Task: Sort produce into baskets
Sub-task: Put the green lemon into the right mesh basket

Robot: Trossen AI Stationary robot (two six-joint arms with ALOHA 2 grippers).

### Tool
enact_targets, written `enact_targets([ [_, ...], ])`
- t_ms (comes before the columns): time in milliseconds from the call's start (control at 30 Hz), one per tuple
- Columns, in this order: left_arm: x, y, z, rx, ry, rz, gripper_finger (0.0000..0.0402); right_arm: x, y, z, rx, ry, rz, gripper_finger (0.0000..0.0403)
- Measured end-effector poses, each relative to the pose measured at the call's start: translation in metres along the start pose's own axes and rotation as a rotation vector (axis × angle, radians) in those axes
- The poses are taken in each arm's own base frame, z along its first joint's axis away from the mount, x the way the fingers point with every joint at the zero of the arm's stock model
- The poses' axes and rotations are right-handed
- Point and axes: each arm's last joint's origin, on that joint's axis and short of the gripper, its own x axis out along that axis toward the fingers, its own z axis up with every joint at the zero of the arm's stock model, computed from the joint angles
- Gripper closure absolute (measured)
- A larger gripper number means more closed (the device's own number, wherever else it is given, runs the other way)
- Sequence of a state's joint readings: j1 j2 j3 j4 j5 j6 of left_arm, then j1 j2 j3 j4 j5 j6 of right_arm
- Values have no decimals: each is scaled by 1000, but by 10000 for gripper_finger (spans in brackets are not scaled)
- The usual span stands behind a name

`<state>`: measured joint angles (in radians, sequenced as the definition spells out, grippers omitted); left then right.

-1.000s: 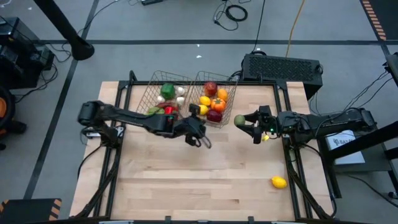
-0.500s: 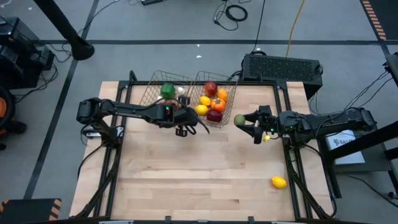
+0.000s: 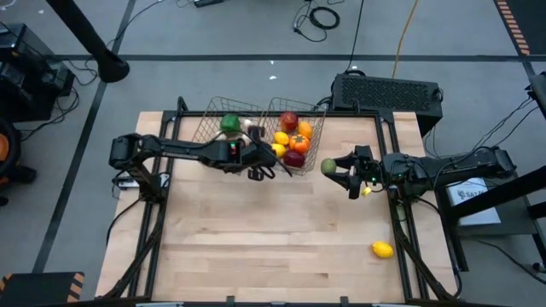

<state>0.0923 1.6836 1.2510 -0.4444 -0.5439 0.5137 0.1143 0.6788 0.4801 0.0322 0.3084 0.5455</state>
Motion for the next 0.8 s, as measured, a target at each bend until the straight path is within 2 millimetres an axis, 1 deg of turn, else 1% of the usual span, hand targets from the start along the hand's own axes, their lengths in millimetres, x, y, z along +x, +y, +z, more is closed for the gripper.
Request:
enact_targets([
  [100, -24, 17, -3, 19, 35, 59, 378, 0, 0, -1, -2, 6, -3, 129],
  [167, -38, 33, -15, 11, 66, 70, 378, 0, 0, -1, -4, 12, -1, 129],
  [233, -50, 55, -34, -41, 118, 97, 378, 0, 0, -1, -4, 22, 11, 129],
  [300, -61, 79, -59, -125, 192, 129, 378, 0, 0, -2, -4, 26, 18, 129],
  [400, -68, 109, -97, -263, 299, 154, 378, -1, 2, -2, -7, 30, 26, 129],
  [467, -69, 122, -120, -319, 370, 124, 378, -1, 2, -3, -7, 33, 31, 129],
  [533, -67, 130, -140, -358, 449, 82, 378, -1, 3, -3, -13, 34, 34, 129],
  [633, -63, 136, -167, -400, 577, 30, 378, -1, 3, -3, -17, 34, 36, 129],
  [700, -59, 137, -181, -432, 623, 0, 378, -2, 3, -3, -20, 33, 37, 129],
  [800, -54, 132, -200, -485, 686, -78, 378, -2, 3, -2, -22, 30, 39, 129],
])
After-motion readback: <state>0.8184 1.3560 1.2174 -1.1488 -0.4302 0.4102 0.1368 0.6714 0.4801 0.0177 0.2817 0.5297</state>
